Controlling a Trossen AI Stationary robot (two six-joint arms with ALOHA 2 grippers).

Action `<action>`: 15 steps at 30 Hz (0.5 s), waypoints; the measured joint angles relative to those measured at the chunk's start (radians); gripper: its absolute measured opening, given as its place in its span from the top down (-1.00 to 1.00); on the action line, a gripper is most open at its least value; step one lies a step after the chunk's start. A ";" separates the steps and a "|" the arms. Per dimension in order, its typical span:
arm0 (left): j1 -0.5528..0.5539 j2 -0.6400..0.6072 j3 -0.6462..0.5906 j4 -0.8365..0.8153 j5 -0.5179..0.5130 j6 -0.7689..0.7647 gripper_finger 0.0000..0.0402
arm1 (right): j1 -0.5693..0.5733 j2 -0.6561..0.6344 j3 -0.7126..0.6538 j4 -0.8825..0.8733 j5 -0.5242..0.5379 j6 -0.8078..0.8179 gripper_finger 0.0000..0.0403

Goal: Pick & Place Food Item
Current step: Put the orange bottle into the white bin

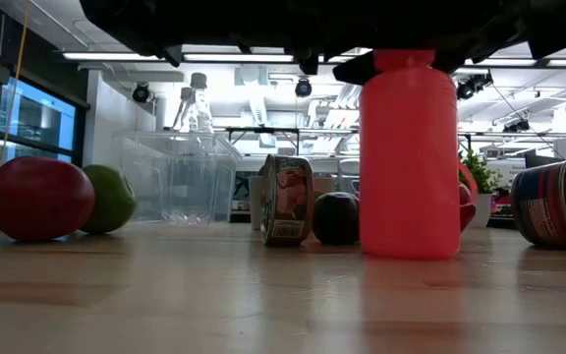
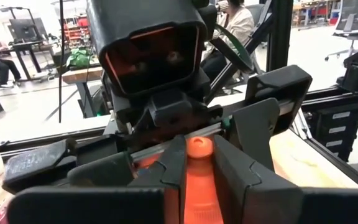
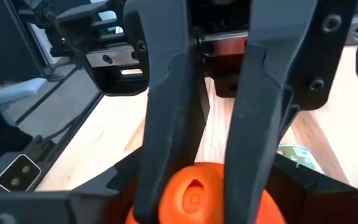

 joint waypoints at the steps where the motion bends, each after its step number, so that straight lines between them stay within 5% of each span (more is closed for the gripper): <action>1: 0.000 0.000 0.000 0.000 -0.001 0.000 0.78 | 0.000 0.000 0.000 -0.002 0.001 0.009 -0.05; 10: 0.000 -0.015 -0.001 -0.012 -0.008 0.004 0.78 | 0.010 0.000 0.001 -0.054 -0.010 0.046 0.02; 15: -0.001 -0.035 -0.001 -0.067 -0.006 -0.005 0.79 | 0.049 -0.010 0.000 -0.087 0.074 0.039 -0.07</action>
